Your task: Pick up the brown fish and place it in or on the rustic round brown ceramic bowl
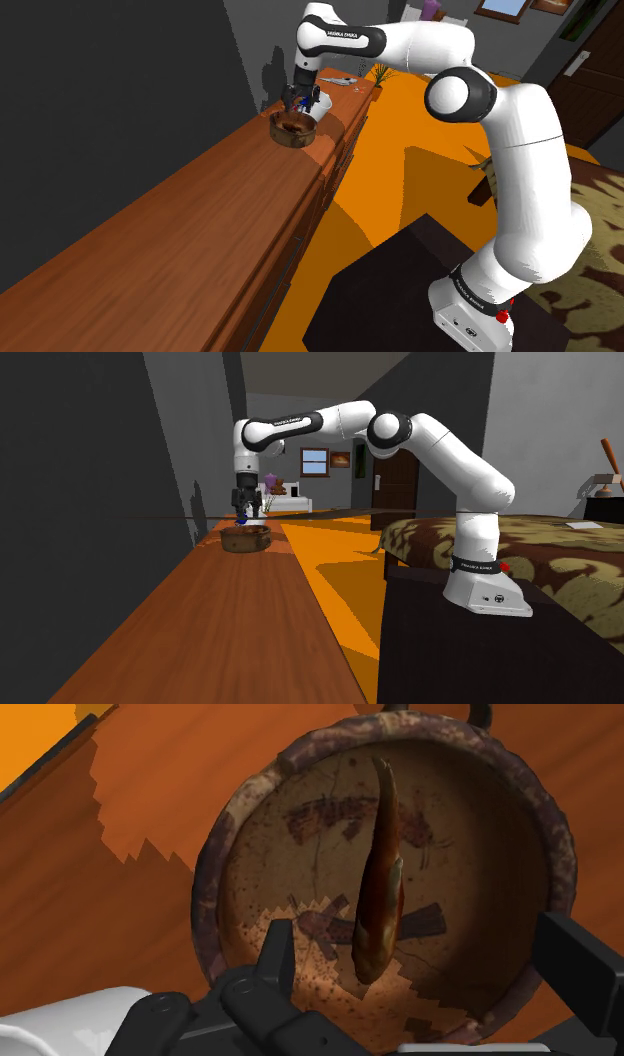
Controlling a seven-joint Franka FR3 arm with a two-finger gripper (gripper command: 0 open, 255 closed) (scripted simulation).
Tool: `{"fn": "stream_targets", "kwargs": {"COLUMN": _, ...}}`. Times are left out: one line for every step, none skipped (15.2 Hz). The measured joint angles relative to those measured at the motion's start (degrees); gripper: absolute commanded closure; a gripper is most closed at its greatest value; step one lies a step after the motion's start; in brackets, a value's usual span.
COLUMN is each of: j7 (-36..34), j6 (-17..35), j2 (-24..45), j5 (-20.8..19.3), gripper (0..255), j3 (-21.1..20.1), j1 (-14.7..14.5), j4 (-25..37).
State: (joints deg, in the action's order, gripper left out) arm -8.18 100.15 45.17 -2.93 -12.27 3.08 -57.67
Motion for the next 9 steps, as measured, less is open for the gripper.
{"fn": "stream_targets", "kwargs": {"j7": 0.07, "j6": -1.85, "j2": 0.35, "j5": -0.02, "gripper": 0, "j3": 0.02, "j1": -0.09, "j4": 2.23}}
{"fn": "stream_targets", "kwargs": {"j7": -0.02, "j6": -3.65, "j2": 1.03, "j5": -0.08, "gripper": 0, "j3": 0.05, "j1": -0.38, "j4": 4.74}}
{"fn": "stream_targets", "kwargs": {"j7": 0.06, "j6": -4.46, "j2": 1.0, "j5": -0.07, "gripper": 0, "j3": 0.05, "j1": -0.35, "j4": 5.49}}
{"fn": "stream_targets", "kwargs": {"j7": 0.1, "j6": -4.82, "j2": 0.76, "j5": -0.04, "gripper": 0, "j3": 0.04, "j1": -0.28, "j4": 5.59}}
{"fn": "stream_targets", "kwargs": {"j7": 0.11, "j6": -5.14, "j2": 0.81, "j5": -0.05, "gripper": 0, "j3": 0.05, "j1": -0.3, "j4": 5.96}}
{"fn": "stream_targets", "kwargs": {"j7": 0.12, "j6": -5.37, "j2": 0.9, "j5": -0.05, "gripper": 0, "j3": 0.05, "j1": -0.32, "j4": 6.27}}
{"fn": "stream_targets", "kwargs": {"j7": 0.12, "j6": -5.44, "j2": 0.88, "j5": -0.05, "gripper": 0, "j3": 0.05, "j1": -0.31, "j4": 6.3}}
{"fn": "stream_targets", "kwargs": {"j7": 0.12, "j6": -5.47, "j2": 0.89, "j5": -0.05, "gripper": 0, "j3": 0.05, "j1": -0.32, "j4": 6.34}}
{"fn": "stream_targets", "kwargs": {"j7": 0.12, "j6": -5.5, "j2": 0.9, "j5": -0.05, "gripper": 0, "j3": 0.05, "j1": -0.32, "j4": 6.37}}
